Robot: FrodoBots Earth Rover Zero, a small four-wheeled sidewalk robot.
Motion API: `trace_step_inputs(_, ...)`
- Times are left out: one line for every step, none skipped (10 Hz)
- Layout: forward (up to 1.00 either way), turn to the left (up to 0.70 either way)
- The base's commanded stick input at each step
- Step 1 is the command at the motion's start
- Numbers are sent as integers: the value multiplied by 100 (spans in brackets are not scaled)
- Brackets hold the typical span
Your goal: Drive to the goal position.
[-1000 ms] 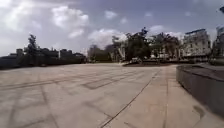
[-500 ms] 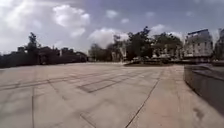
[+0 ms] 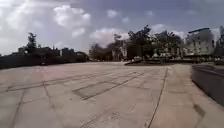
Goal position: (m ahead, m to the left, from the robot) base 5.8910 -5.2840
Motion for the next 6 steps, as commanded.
trace_step_inputs(70,-24)
trace_step_inputs(70,-35)
trace_step_inputs(70,-35)
trace_step_inputs(70,-35)
trace_step_inputs(70,-35)
trace_step_inputs(70,-35)
